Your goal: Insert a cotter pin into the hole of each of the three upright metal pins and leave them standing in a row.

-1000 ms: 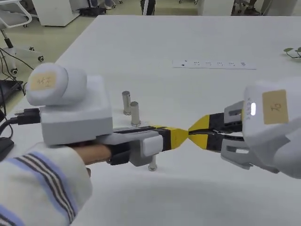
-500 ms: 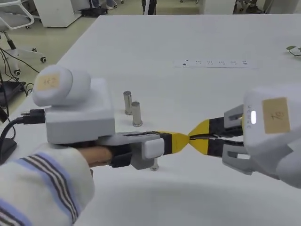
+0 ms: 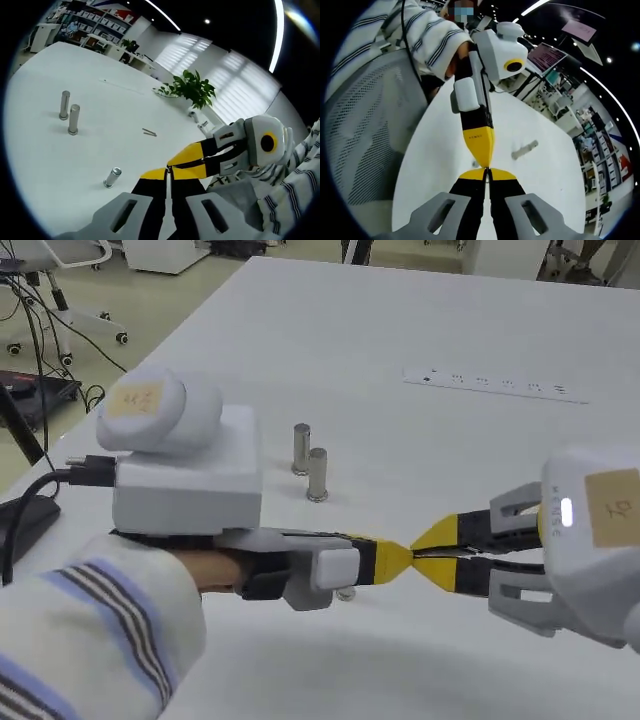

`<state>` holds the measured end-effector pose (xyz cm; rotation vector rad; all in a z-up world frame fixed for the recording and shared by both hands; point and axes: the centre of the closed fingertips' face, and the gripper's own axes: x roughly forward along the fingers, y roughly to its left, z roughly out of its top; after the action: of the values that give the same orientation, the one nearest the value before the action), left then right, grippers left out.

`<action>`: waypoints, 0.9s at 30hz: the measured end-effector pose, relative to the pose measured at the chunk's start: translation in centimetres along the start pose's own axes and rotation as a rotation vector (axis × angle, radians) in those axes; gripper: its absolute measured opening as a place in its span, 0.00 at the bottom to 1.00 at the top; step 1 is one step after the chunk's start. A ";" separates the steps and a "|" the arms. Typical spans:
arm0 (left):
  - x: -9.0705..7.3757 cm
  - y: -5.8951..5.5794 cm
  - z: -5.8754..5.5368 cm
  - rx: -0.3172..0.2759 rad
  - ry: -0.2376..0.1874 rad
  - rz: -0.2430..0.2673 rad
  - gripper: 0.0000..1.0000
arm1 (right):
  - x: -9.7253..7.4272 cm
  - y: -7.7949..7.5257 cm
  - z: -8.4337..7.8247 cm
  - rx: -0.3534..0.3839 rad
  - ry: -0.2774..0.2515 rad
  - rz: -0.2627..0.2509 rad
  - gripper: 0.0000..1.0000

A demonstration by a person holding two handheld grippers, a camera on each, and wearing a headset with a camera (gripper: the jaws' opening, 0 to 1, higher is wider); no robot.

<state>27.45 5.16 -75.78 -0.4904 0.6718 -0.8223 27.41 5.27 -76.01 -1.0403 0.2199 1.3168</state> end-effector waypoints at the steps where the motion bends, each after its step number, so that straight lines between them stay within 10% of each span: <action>1: 0.0 0.0 0.0 -0.002 0.000 0.001 0.00 | 0.1 0.0 0.1 -0.002 -0.001 0.002 0.03; 27: -0.8 1.2 0.8 0.062 0.005 0.034 0.00 | 0.1 -0.9 -0.1 0.038 -0.031 0.005 0.13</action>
<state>28.21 6.57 -75.72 -0.4196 0.6557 -0.8108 28.26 5.40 -75.68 -0.9869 0.2241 1.3278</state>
